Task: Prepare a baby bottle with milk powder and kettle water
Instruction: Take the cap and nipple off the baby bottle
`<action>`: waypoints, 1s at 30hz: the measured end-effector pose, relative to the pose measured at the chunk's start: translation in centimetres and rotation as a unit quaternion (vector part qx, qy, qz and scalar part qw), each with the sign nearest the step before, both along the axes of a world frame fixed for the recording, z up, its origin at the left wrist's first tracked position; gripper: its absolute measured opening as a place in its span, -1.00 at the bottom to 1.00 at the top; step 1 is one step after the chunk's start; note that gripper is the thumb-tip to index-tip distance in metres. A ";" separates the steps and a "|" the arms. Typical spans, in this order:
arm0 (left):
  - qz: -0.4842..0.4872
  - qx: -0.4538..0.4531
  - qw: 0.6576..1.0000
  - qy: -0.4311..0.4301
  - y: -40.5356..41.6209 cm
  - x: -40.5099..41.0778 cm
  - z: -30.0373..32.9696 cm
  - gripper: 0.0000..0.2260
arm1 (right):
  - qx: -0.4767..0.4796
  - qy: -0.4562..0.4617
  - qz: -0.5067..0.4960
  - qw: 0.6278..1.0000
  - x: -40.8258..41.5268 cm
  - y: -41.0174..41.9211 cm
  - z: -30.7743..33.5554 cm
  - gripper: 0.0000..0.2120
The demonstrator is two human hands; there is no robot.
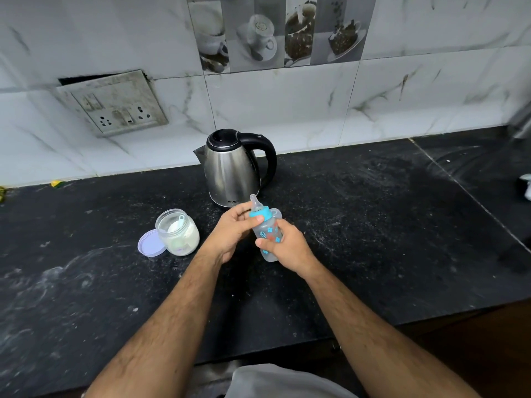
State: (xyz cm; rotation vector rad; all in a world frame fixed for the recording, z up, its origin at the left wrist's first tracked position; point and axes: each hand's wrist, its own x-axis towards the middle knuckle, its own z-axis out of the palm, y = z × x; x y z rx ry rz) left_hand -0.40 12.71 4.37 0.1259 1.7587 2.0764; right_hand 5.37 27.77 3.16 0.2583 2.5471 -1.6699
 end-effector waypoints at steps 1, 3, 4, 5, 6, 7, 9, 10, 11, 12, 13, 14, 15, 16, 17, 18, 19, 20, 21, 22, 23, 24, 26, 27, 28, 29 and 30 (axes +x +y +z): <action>0.003 -0.005 1.000 0.003 0.1 0.0 0.1 -0.66 | -0.004 0.001 0.005 1.000 0.1 -0.2 0.0 -0.61; 0.013 -0.012 1.000 0.003 0.4 0.2 0.2 -0.57 | -0.009 0.003 0.018 1.000 0.2 -0.5 0.0 -0.60; 0.016 -0.017 1.000 0.005 0.5 0.3 0.1 -0.50 | -0.009 0.003 0.026 1.000 0.2 -0.7 0.0 -0.58; 0.018 -0.019 1.000 0.007 0.7 0.4 0.1 -0.44 | -0.009 0.003 0.034 0.999 0.3 -0.9 0.0 -0.57; 0.017 -0.015 1.000 0.006 0.7 0.5 0.1 -0.41 | -0.011 0.005 0.038 0.999 0.4 -1.1 -0.1 -0.57; 0.015 -0.007 1.000 0.003 0.7 0.7 0.0 -0.41 | -0.013 0.007 0.036 0.999 0.4 -1.3 -0.2 -0.58; 0.008 0.014 1.000 -0.012 0.4 0.9 0.1 -0.48 | -0.012 0.011 0.024 1.000 0.4 -1.3 -0.3 -0.64; 0.005 0.023 0.999 -0.022 0.1 1.0 0.0 -0.53 | -0.010 0.011 0.020 1.000 0.4 -1.3 -0.4 -0.67; 0.003 0.029 0.999 -0.031 -0.2 1.0 -0.1 -0.56 | -0.008 0.011 0.017 1.000 0.3 -1.2 -0.5 -0.69; -0.001 0.031 0.999 -0.033 -0.5 1.0 -0.3 -0.59 | -0.006 0.010 0.015 1.000 0.3 -1.2 -0.5 -0.69; -0.006 0.029 0.999 -0.029 -0.9 0.9 -0.5 -0.62 | -0.004 0.009 0.014 1.000 0.2 -1.1 -0.6 -0.68; -0.012 0.022 1.000 -0.018 -1.2 0.9 -0.7 -0.65 | -0.001 0.007 0.014 1.000 0.2 -1.1 -0.7 -0.66; -0.017 0.011 1.000 -0.003 -1.5 0.9 -0.8 -0.69 | 0.001 0.005 0.015 1.000 0.1 -1.1 -0.8 -0.64; -0.018 -0.002 1.000 0.012 -1.7 0.9 -0.9 -0.73 | 0.002 0.004 0.017 1.000 0.1 -1.1 -0.9 -0.62; -0.015 -0.014 1.000 0.024 -1.9 0.9 -0.9 -0.77 | 0.003 0.003 0.017 1.000 0.1 -1.1 -1.1 -0.61; -0.010 -0.023 0.999 0.032 -1.9 0.8 -0.9 -0.79 | 0.002 0.004 0.015 1.000 0.2 -1.1 -1.2 -0.62; -0.003 -0.032 0.999 0.038 -1.9 0.7 -0.9 -0.80 | 0.001 0.006 0.013 1.000 0.2 -1.1 -1.4 -0.63; 0.004 -0.042 0.998 0.044 -1.8 0.5 -1.0 -0.79 | 0.000 0.007 0.011 1.000 0.3 -1.1 -1.6 -0.63; 0.013 -0.052 0.997 0.049 -1.7 0.4 -1.1 -0.76 | 0.003 0.006 0.010 1.000 0.3 -1.1 -1.7 -0.63; 0.025 -0.060 0.996 0.053 -1.6 0.2 -1.1 -0.73 | 0.008 0.005 0.008 1.000 0.3 -1.1 -1.9 -0.63; 0.041 -0.066 0.995 0.055 -1.6 0.0 -1.2 -0.69 | 0.014 0.004 0.005 1.000 0.4 -0.9 -2.1 -0.62; 0.056 -0.071 0.994 0.057 -1.5 -0.3 -1.3 -0.69 | 0.019 0.002 0.000 1.000 0.3 -0.8 -2.3 -0.62; 0.075 -0.079 0.992 0.064 -1.4 -0.8 -1.4 -0.73 | 0.032 -0.001 -0.014 0.999 0.2 -0.3 -2.7 -0.61; 0.084 -0.084 0.991 0.069 -1.4 -1.1 -1.6 -0.76 | 0.044 -0.002 -0.023 0.999 0.2 0.0 -2.8 -0.60; 0.094 -0.091 0.988 0.075 -1.4 -1.3 -1.8 -0.77 | 0.059 -0.003 -0.033 0.998 0.1 0.3 -2.9 -0.57; 0.106 -0.104 0.985 0.081 -1.4 -1.6 -2.0 -0.77 | 0.071 -0.004 -0.041 0.997 0.0 0.6 -3.0 -0.55; 0.118 -0.126 0.981 0.086 -1.5 -1.8 -2.3 -0.76 | 0.078 -0.004 -0.048 0.996 -0.1 0.9 -3.1 -0.53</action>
